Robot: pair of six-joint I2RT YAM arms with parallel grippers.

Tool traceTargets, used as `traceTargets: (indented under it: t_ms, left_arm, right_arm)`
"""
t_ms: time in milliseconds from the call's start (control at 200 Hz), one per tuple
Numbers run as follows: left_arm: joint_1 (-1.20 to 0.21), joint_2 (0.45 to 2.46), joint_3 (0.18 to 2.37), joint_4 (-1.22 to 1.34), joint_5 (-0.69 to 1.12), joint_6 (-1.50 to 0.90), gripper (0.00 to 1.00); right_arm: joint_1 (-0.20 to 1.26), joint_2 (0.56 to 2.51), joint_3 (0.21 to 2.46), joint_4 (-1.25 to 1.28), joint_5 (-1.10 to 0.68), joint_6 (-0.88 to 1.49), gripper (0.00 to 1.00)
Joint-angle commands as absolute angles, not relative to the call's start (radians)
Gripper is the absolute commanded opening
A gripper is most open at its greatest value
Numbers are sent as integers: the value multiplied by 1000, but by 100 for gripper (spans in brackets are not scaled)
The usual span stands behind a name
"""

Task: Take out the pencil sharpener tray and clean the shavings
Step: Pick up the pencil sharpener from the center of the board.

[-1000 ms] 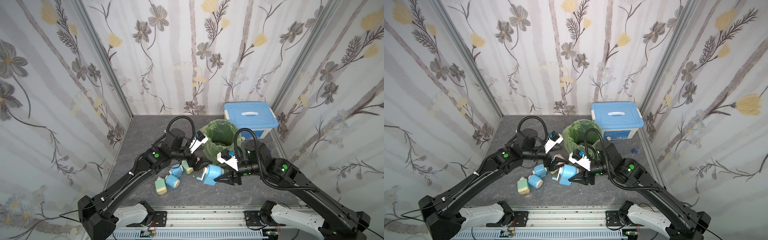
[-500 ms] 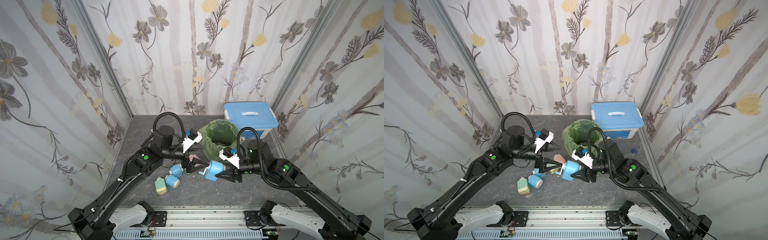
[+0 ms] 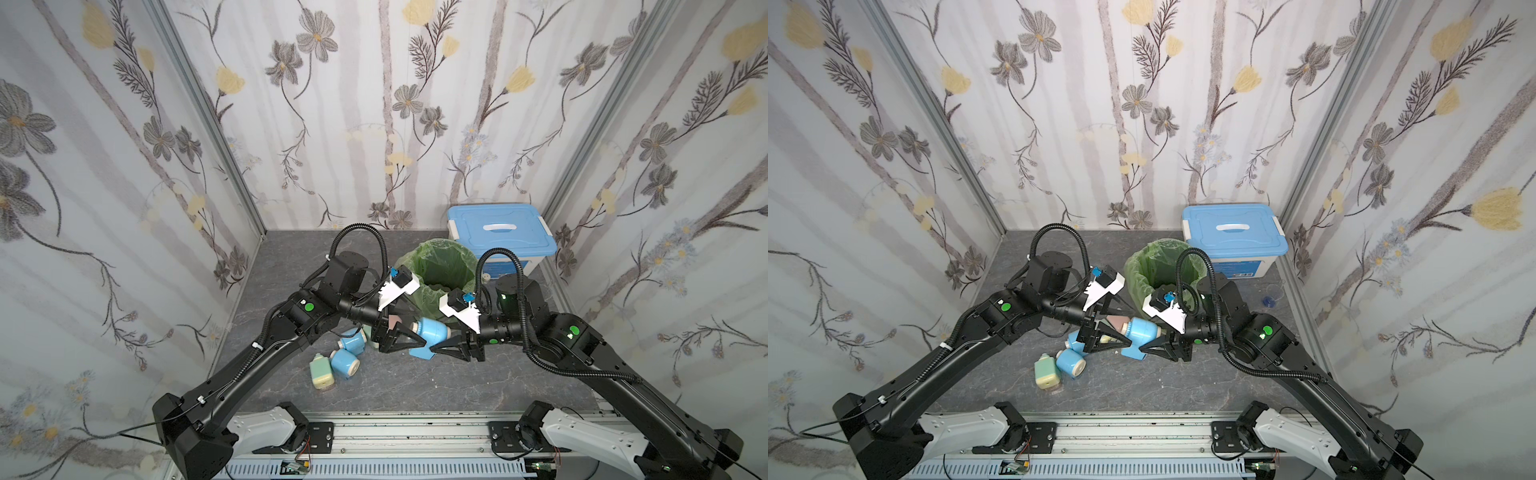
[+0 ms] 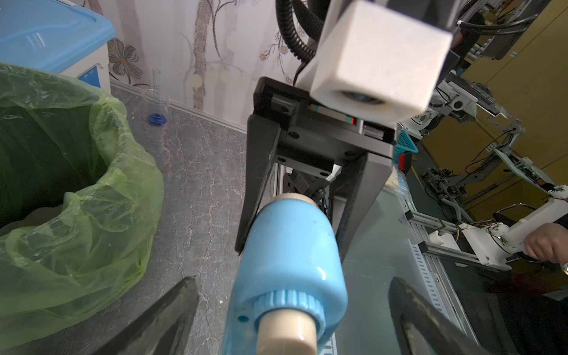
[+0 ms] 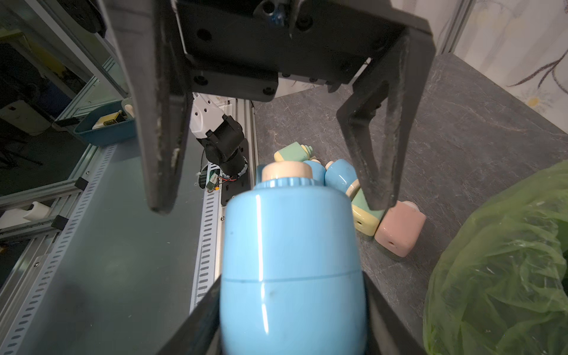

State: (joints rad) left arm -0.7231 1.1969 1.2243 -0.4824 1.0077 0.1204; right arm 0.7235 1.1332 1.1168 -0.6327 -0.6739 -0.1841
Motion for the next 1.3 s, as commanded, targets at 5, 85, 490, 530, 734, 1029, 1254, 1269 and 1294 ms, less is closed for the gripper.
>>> traceTargets:
  t_ms: [5, 85, 490, 530, 734, 1029, 1254, 1269, 1294]
  left_arm:
    - [-731, 1208, 1233, -480, 1038, 144, 99]
    - [-733, 1217, 1237, -480, 1037, 145, 98]
    - [-733, 1232, 1236, -465, 1034, 147, 81]
    - [-733, 1229, 1234, -461, 1034, 150, 76]
    - [-733, 1231, 1224, -440, 1041, 143, 64]
    - [-733, 1249, 1241, -457, 1057, 159, 46]
    - [-733, 1248, 1243, -457, 1059, 159, 39]
    - [-733, 1249, 1243, -457, 1057, 159, 39]
    - [-733, 1249, 1242, -457, 1056, 160, 39]
  right_arm:
    - [717, 1144, 1138, -585, -715, -198, 48]
    - [710, 1145, 1140, -585, -722, -201, 48]
    - [693, 1154, 1128, -576, -771, -198, 49]
    - [692, 1155, 1127, -575, -773, -197, 49]
    - [690, 1160, 1120, -574, -787, -196, 49]
    - [689, 1155, 1114, -570, -788, -193, 50]
    - [689, 1151, 1109, -569, -796, -192, 50]
    - [689, 1151, 1109, -567, -796, -190, 50]
    - [689, 1149, 1108, -566, -798, -191, 50]
